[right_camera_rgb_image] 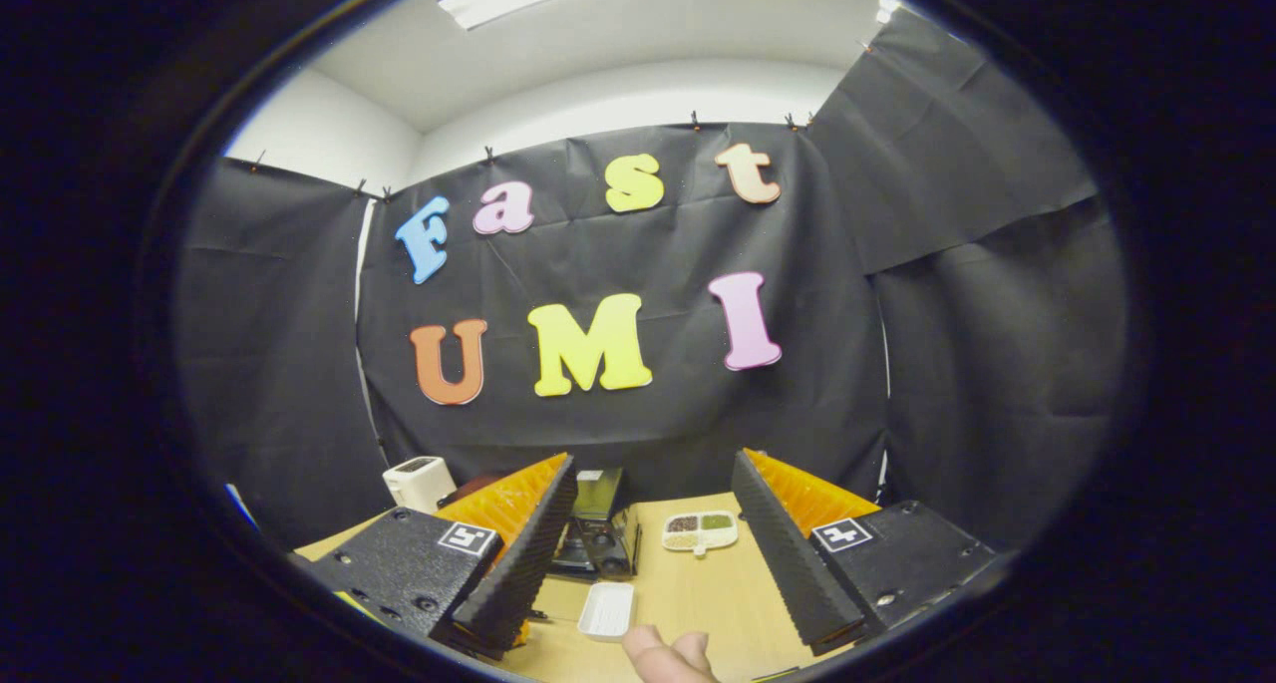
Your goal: Open the electric oven with the left hand, put the food in, and close the electric oven.
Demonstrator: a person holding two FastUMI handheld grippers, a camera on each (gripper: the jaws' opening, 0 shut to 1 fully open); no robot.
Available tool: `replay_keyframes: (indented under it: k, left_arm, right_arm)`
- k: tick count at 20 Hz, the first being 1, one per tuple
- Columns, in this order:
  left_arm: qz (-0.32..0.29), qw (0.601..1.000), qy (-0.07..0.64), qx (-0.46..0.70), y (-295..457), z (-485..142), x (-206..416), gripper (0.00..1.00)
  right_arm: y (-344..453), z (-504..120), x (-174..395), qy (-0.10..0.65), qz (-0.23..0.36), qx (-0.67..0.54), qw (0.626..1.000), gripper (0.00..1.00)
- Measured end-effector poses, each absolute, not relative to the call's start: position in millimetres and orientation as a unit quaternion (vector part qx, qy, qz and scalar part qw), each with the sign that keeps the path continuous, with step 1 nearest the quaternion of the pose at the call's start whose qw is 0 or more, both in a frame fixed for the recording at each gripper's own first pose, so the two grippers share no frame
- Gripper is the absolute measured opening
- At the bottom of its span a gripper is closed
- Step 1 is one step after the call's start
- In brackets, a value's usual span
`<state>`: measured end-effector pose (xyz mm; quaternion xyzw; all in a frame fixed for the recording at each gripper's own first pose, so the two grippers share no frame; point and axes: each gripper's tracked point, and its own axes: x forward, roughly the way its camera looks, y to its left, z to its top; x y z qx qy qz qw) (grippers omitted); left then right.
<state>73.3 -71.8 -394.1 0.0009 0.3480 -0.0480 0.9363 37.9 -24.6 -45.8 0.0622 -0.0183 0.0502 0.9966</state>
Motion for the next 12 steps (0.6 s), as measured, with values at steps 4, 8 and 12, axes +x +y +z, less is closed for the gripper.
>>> replay_keyframes:
  k: [4,8,12]
  left_arm:
    - [-0.040,0.933,0.356,0.002,-71,-405,83,0.93]
    - [-0.035,0.933,0.358,0.017,-68,-406,88,0.92]
    - [-0.033,0.932,0.362,0.011,-68,-405,89,0.93]
  right_arm:
    - [-41,-45,27,-0.037,0.037,0.063,0.997,1.00]
    - [-52,-47,25,-0.046,0.024,0.077,0.996,1.00]
    - [-56,-61,32,-0.036,0.023,0.103,0.994,0.99]
